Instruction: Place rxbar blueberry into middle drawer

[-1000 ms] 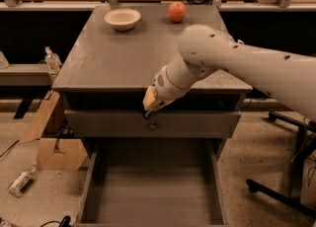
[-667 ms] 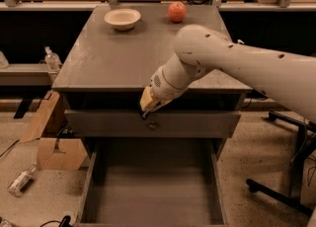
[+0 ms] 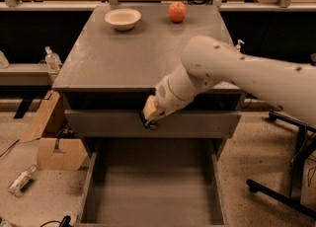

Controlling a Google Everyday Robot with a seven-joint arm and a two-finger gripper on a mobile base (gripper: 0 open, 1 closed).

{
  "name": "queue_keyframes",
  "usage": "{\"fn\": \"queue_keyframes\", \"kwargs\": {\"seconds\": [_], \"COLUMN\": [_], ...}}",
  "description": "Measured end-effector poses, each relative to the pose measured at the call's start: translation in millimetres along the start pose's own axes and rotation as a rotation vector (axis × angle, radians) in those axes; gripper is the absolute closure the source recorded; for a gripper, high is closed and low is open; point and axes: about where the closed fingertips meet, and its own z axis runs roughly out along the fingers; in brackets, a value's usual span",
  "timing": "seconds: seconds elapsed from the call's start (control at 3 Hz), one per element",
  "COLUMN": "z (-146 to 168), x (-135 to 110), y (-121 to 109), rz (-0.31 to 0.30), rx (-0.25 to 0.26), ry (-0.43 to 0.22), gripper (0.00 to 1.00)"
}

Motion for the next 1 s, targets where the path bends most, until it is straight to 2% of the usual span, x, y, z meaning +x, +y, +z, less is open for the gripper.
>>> {"fn": "queue_keyframes", "kwargs": {"seconds": [0.33, 0.67, 1.0], "z": [-15.6, -1.4, 19.9], "x": [51.3, 112.8, 158.0], "y": [30.4, 54.0, 37.8], "rz": [0.000, -0.009, 0.051], "rx": [-0.068, -0.165, -0.258], "ry": [-0.106, -0.108, -0.124], "gripper": [1.00, 1.00, 1.00]}}
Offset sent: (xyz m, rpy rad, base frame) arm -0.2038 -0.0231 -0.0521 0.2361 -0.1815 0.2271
